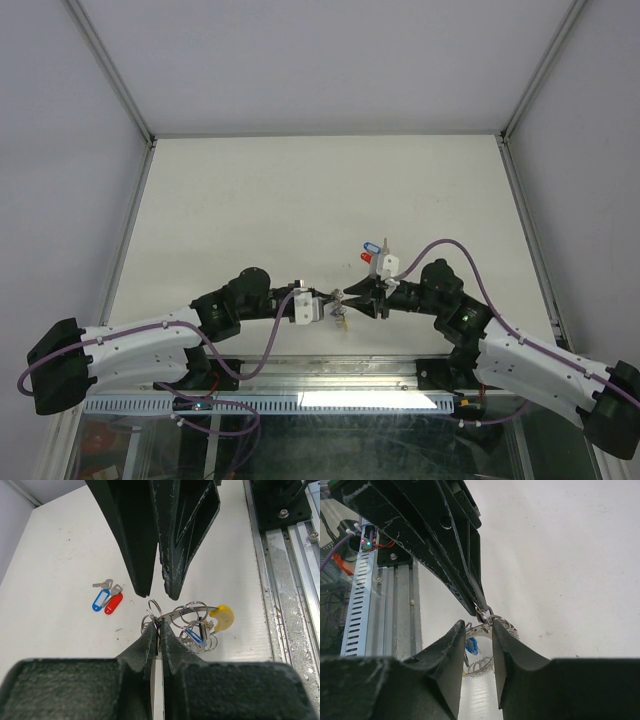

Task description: Put the keys on the keyring

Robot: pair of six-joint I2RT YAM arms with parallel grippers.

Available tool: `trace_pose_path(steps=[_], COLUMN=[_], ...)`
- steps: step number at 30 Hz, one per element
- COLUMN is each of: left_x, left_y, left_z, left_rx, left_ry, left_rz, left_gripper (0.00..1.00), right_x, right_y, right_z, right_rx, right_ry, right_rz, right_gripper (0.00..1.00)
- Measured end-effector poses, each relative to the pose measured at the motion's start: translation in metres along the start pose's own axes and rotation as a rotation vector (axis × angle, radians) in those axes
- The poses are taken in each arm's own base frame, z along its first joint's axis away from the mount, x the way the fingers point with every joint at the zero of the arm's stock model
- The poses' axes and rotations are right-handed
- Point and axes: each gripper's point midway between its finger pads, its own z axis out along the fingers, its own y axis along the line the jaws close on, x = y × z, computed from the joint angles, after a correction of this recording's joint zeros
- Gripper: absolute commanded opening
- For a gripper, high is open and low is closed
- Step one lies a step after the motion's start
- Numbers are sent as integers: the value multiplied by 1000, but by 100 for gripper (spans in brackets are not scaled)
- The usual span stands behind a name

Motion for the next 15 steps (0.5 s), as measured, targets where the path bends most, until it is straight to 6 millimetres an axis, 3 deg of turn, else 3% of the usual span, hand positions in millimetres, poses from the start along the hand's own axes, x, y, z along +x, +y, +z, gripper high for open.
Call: trace_pose_path(steps=[15], left_x=[6], left_y=[-3], left_z=[2], left_rx=[25], left_ry=[29], left_rz=[19], left_gripper=[0], right_x=[6], right_y=[-7], right_z=[7], right_rx=[-26], right_ry=[101], right_rz=[-67], right_gripper=[34])
